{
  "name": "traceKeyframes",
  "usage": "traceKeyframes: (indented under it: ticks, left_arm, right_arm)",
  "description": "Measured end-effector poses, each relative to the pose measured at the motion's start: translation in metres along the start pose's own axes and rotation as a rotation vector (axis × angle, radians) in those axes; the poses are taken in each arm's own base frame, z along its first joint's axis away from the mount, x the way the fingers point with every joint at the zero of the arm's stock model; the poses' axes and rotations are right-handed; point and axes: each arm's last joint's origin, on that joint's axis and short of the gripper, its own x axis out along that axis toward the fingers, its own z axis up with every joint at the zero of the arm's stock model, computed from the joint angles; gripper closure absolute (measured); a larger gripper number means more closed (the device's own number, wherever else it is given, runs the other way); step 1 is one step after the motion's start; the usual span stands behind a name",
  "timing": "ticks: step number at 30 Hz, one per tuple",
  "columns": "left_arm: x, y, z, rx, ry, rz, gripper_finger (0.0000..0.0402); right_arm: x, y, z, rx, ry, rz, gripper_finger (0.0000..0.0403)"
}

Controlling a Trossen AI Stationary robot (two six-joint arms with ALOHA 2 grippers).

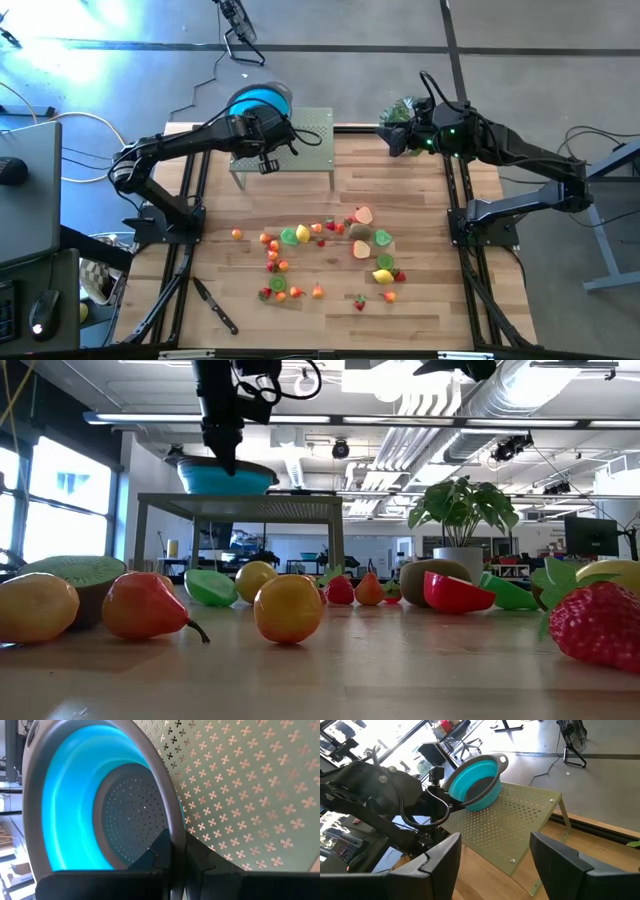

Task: Pick & Place Fruit
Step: Put the strainer bowl on the shelf, then put the black knife on the shelf

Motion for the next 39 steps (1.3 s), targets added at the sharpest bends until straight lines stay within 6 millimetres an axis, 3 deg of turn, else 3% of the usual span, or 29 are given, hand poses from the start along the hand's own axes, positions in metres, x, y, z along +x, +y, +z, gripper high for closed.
traceKeyframes:
  ticks: [7, 24, 33, 39]
  left_arm:
    - [0.0, 0.0, 0.0, -0.011, 0.0, -0.002, 0.0384]
    - [-0.001, 0.001, -0.001, -0.044, 0.007, 0.001, 0.0253]
    - [-0.038, 0.025, 0.01, -0.139, -0.092, -0.033, 0.0215]
    - [-0.064, 0.04, 0.015, -0.239, -0.188, -0.171, 0.0213]
  right_arm:
    - [0.0, 0.0, 0.0, -0.015, 0.0, 0.0, 0.0174]
    - [0.0, 0.0, 0.0, -0.019, 0.005, 0.005, 0.0174]
    - [0.0, 0.0, 0.0, -0.019, 0.005, 0.006, 0.0174]
    - [0.0, 0.0, 0.0, -0.019, 0.006, 0.006, 0.0174]
